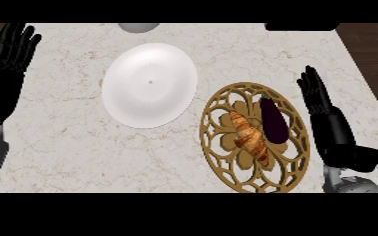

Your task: Pick the croissant from the placemat and place it in the plate

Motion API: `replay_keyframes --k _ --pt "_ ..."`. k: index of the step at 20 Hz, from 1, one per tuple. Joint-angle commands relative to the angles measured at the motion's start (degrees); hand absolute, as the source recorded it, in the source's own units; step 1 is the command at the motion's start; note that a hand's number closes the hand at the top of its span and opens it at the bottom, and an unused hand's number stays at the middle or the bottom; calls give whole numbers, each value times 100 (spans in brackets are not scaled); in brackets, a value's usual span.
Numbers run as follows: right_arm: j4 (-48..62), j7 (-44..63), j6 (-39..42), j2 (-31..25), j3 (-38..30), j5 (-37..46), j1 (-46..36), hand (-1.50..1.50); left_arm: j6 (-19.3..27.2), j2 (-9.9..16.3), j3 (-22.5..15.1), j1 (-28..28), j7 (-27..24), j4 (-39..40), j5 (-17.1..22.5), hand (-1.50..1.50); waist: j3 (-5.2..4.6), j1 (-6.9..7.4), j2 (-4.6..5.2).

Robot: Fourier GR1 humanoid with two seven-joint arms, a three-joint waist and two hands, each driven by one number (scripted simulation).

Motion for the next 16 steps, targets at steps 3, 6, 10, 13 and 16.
replay_keyframes --k 3,6,10,13,16 --pt "110 82 1753 -316 452 -834 -789 150 123 -444 -389 353 377 278 -7 0 186 432 159" --pt "56 36 2901 -310 939 -1395 -1262 150 238 -571 -603 430 752 623 -77 0 211 763 353" --pt "1260 -1501 2676 -402 174 -999 -1354 -150 490 -1000 -887 487 1047 855 -148 0 217 413 269" --pt "2149 -2299 4033 -797 180 -1204 -1508 -150 569 -1006 -889 452 1164 910 -222 0 207 420 215" --pt "2797 -3211 4713 -1273 460 -271 -1710 -150 606 -1056 -973 587 1196 860 -304 0 201 441 176"
